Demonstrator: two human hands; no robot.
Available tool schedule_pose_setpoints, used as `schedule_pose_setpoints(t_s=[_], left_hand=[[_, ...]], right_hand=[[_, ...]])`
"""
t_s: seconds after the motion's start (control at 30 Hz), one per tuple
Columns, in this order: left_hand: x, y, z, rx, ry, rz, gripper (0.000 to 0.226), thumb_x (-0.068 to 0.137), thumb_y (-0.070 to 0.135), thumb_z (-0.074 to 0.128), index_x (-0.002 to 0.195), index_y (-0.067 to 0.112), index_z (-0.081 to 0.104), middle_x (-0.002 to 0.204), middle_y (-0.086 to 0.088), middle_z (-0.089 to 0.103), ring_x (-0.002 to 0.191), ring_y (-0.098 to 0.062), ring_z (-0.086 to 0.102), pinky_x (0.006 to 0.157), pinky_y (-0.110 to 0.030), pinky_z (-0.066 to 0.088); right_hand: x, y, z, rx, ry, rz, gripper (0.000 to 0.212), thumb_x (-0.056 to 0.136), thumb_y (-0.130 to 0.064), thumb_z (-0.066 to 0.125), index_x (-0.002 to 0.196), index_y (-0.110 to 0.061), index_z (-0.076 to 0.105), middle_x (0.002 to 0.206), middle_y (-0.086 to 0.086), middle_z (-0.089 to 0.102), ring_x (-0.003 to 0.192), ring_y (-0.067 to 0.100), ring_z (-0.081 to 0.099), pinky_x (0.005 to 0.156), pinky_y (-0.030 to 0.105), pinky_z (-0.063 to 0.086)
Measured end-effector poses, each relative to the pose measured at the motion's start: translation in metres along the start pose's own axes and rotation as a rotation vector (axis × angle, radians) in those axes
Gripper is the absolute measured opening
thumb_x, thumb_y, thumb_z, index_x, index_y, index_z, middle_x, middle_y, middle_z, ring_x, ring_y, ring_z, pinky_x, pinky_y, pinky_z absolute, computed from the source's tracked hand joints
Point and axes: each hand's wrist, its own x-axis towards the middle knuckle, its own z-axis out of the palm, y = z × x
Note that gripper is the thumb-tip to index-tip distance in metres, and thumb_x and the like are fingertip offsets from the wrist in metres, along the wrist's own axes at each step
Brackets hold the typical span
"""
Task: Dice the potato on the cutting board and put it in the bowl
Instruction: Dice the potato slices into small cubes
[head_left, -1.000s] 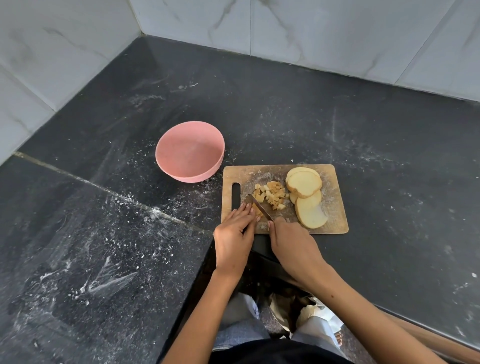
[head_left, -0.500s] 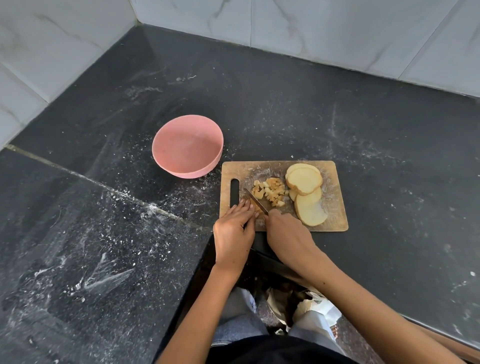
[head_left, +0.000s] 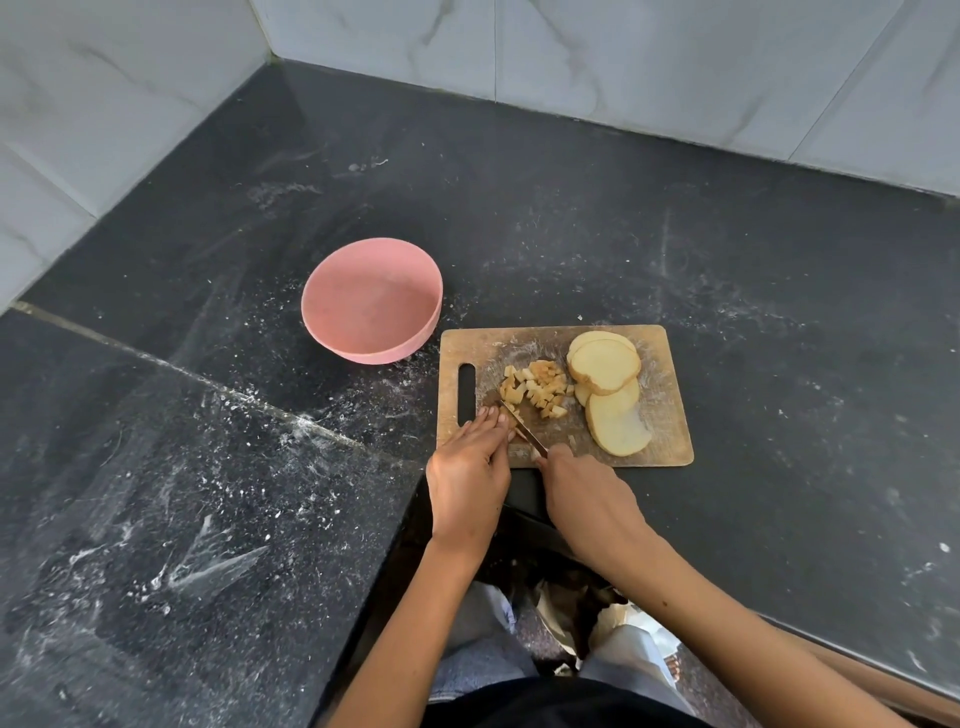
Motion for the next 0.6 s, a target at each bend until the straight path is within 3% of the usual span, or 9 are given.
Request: schedule_pose_setpoints(t_s=[0.37,0.6], left_hand=[[0.001,0.001,-0.001,-0.017,0.022,-0.024,0.020,0.071,-0.008,0.080,0.087,0.004,0.077,0.095,-0.010,0.074,0.093,-0.018,0.071,0.079,-0.039,0.060],[-0.002,0.001,-0.001,-0.032,0.053,-0.034,0.022,0.071,-0.008,0.080,0.089,0.004,0.077,0.096,-0.009,0.074,0.094,-0.016,0.070,0.084,-0.035,0.057]], right_hand=[[-0.021,0.014,0.005,-0.039,-0.044,0.057,0.029,0.106,-0.030,0.020,0.109,-0.011,0.041,0.106,0.012,0.063,0.096,0.032,0.062,0.064,0.034,0.036],[-0.009,0.020,-0.005,0.000,0.004,0.048,0.034,0.105,-0.033,0.023,0.106,-0.009,0.046,0.103,0.014,0.062,0.095,0.035,0.060,0.065,0.036,0.037]])
